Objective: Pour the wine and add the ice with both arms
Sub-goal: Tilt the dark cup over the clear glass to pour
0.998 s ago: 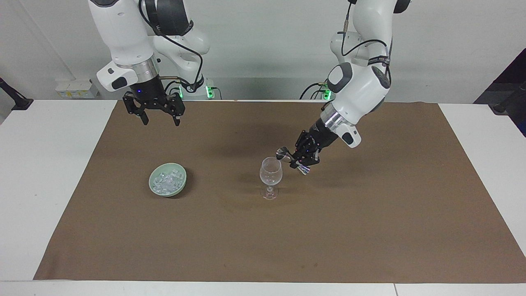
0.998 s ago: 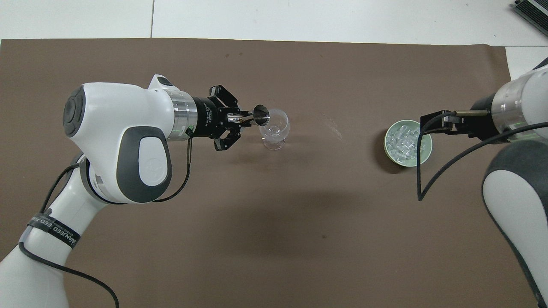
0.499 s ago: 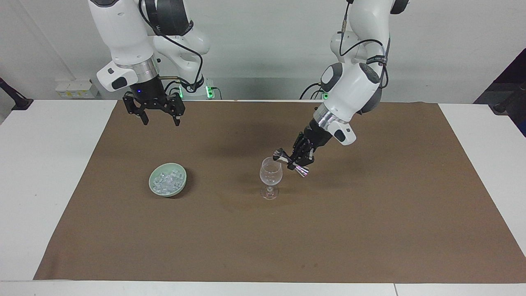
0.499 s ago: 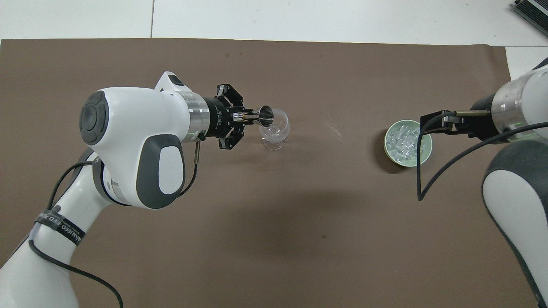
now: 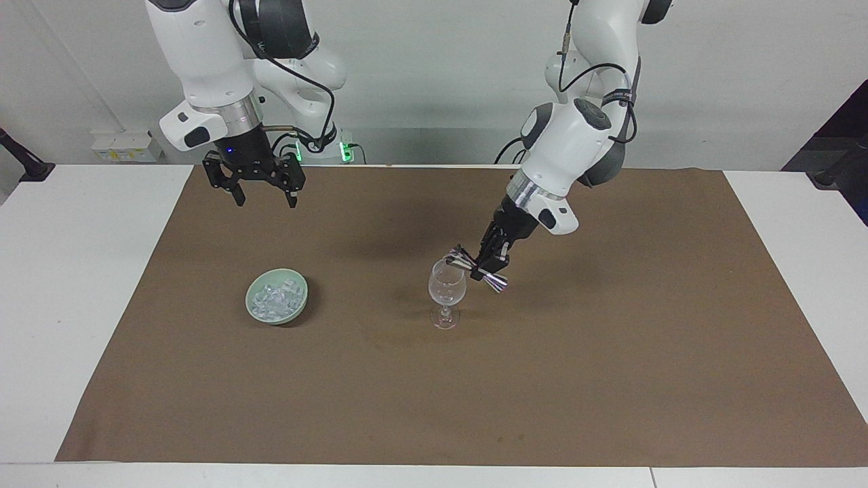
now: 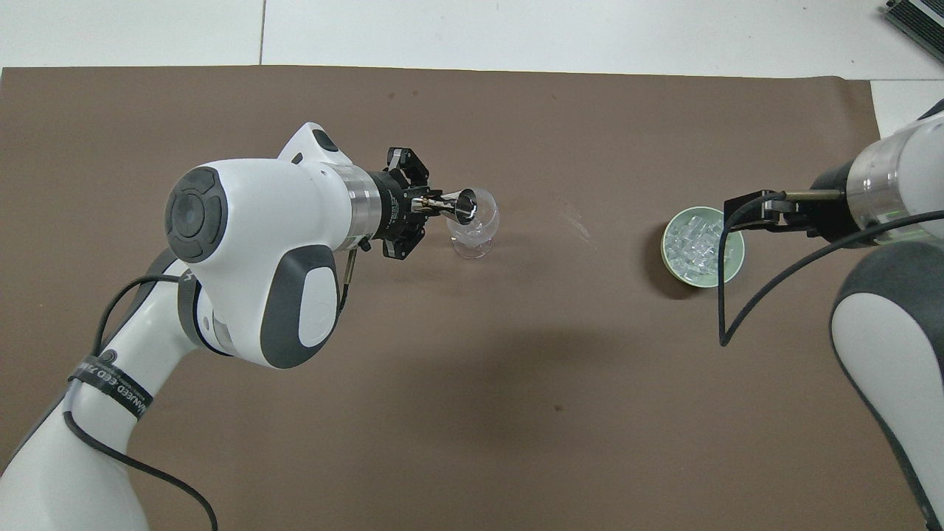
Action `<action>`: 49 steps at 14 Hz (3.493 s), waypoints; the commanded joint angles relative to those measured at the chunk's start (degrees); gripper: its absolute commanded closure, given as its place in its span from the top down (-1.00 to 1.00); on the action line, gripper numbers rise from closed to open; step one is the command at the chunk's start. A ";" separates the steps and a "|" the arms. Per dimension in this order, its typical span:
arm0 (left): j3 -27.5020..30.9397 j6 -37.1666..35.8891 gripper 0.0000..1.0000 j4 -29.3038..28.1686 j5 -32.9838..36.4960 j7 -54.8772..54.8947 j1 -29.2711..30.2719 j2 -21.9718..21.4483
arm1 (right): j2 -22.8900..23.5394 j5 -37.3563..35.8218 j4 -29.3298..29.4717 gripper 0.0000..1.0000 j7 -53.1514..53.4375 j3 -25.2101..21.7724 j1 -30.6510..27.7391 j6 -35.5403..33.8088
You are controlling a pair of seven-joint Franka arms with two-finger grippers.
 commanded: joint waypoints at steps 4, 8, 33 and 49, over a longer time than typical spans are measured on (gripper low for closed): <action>0.97 1.40 -1.00 0.74 3.51 -0.59 -1.84 0.64 | -0.39 1.35 -0.03 1.00 -1.28 0.46 -1.19 -0.24; 0.97 1.40 -1.00 0.91 6.93 -0.59 -1.84 0.73 | -0.39 1.35 -0.03 1.00 -1.28 0.46 -1.19 -0.24; 1.06 0.70 -1.00 5.21 24.68 -3.66 -4.21 2.75 | -0.39 1.35 0.05 1.00 -1.28 0.46 -1.19 -0.24; 0.97 -3.61 -1.00 7.41 33.30 -3.22 -5.35 3.01 | -0.39 1.35 -0.03 1.00 -1.28 0.46 -1.19 -0.24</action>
